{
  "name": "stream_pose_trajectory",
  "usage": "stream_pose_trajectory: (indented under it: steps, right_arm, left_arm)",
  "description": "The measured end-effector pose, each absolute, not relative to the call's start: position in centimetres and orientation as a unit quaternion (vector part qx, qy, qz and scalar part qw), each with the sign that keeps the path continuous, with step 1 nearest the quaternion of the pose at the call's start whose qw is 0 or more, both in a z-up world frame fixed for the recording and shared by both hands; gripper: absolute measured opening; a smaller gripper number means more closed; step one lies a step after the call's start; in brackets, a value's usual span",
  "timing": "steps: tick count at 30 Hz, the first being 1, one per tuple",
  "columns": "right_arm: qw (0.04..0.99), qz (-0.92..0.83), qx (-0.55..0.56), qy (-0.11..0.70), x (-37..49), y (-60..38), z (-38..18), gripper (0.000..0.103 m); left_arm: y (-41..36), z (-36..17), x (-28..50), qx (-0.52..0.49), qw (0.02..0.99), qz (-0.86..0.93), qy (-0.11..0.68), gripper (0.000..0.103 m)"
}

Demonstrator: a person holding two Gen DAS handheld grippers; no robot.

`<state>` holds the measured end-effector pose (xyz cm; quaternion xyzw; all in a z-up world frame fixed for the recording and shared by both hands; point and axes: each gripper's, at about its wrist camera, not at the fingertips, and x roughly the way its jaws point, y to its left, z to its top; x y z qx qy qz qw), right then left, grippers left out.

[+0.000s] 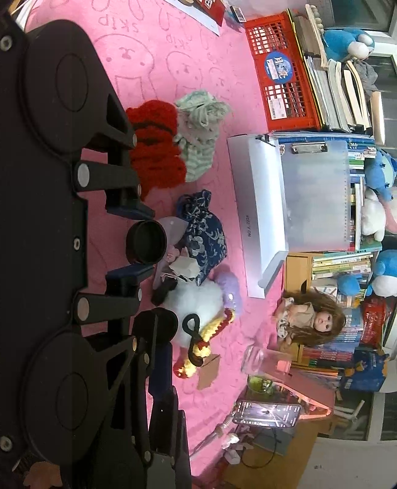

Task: Organize objects
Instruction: 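Lift and carry both black discs over the white box with both tools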

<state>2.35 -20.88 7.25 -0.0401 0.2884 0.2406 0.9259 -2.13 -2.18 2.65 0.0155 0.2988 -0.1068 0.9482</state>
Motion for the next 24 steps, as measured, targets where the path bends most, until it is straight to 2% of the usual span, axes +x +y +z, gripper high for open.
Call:
stream_pose_trajectory:
  steps: [16,24]
  right_arm:
    - [0.925,0.237,-0.033,0.295,3.1,-20.9,7.1,0.036]
    - [0.931,0.237,-0.032,0.277,4.3,-21.2,8.4,0.036]
  left_arm:
    - [-1.1,2.5,-1.5,0.004,0.949,-0.095,0.299,0.03]
    - [-0.7,4.4,0.1,-0.011,0.953,-0.107,0.283,0.03]
